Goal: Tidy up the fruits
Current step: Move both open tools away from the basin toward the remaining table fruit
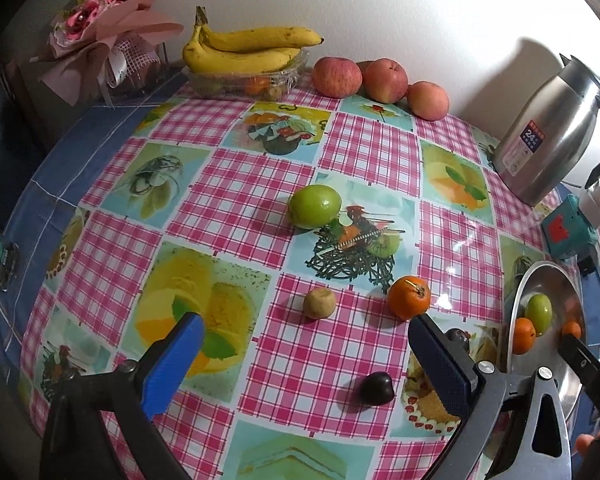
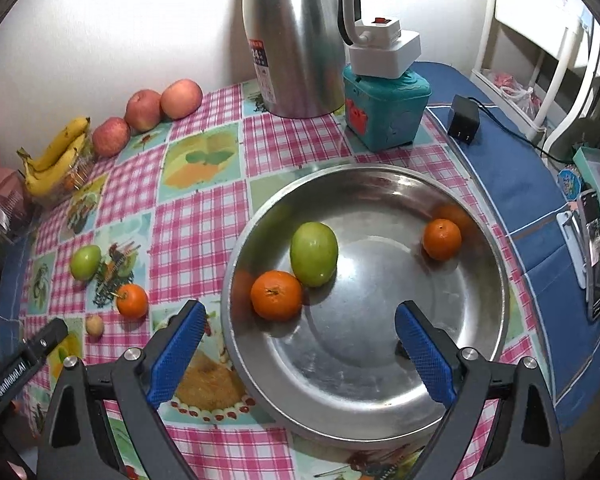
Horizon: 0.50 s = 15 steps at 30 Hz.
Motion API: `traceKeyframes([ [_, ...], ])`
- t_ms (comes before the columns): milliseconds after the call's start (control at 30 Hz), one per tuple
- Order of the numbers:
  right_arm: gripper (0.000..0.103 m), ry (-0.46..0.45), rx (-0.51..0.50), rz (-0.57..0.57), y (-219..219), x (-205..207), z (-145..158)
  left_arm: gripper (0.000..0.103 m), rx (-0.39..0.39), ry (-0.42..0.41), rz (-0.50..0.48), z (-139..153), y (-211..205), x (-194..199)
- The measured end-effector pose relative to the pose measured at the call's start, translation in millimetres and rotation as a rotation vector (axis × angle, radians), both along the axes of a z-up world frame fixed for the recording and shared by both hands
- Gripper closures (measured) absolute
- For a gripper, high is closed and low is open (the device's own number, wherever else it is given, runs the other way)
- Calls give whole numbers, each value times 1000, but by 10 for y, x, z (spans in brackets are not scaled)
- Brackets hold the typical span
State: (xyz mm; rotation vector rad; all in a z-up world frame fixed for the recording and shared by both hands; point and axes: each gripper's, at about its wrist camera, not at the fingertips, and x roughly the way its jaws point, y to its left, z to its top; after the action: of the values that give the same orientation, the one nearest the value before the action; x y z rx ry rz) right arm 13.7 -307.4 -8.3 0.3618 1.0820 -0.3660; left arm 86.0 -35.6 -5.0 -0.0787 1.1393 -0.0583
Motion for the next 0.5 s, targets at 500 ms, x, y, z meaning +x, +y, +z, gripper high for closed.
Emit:
traceKeyframes([
  [500, 7, -22, -14, 75, 268, 97, 31, 0, -58, 0, -9, 108, 243, 68],
])
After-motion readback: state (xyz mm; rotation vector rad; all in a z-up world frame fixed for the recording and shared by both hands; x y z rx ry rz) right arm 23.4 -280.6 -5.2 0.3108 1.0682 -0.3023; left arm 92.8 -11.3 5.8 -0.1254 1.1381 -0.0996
